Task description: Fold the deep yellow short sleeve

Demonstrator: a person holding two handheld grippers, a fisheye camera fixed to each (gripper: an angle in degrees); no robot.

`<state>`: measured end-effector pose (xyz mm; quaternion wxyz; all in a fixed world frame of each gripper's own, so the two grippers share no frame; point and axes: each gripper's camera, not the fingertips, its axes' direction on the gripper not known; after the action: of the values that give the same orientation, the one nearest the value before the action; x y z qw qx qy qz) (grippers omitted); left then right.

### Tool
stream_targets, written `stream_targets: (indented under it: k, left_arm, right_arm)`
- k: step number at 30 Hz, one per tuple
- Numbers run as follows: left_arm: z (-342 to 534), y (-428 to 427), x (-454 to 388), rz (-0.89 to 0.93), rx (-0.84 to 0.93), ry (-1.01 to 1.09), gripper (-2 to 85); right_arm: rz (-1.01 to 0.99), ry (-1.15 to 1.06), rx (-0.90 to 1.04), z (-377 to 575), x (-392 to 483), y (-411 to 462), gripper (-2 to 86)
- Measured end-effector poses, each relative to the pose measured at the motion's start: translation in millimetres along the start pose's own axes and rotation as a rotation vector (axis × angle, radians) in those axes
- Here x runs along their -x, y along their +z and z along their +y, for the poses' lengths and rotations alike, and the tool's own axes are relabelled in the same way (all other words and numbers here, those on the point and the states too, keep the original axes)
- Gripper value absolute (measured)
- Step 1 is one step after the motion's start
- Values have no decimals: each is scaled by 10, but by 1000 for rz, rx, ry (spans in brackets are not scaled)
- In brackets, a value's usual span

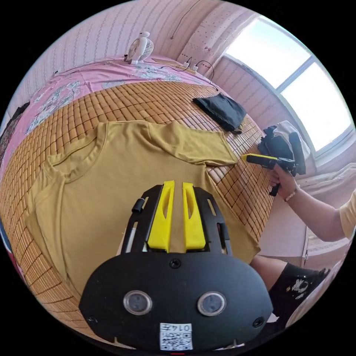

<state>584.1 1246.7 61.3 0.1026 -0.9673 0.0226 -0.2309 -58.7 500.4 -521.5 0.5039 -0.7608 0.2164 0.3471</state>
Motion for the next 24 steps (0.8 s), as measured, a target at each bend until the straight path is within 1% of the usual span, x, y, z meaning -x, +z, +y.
stream_targets:
  k: [3,6,9,13,15,18,19,21,22,24]
  left_arm:
    - [-385,220,-251,54,7,89,46]
    - [-684,495,-529,50,7,157,47]
    - [-891,786,-654,90,37,159,45]
    - [-929,1107,-728,109,132,157,33]
    - [-837,1108,-715,94,69,163,28]
    - [-743,1023,-559,145,81,86,31]
    - [-700,952,-516,152,55,73,31]
    - [-440,549,-296,157,-67,23,32]
    - [-353,439,-222,152,-87,5,33]
    - [85,-21,147,95,-154,-87,37]
  right_arm:
    - [3,-31,-42,-406,129,72,59]
    - [24,-50,-53,-850,237,189,51]
    - [119,-100,-2,-1180,319,395,18]
    - [187,-170,37,-1407,368,453,0]
    - [172,-188,35,-1498,374,426,-2]
    - [155,-163,41,-1606,374,343,3]
    - [158,-154,37,-1619,376,303,7]
    - [144,-186,-58,-1569,473,8,30]
    - [139,-197,-79,-1552,514,-66,39]
    - [100,-249,-76,-1537,746,-255,58]
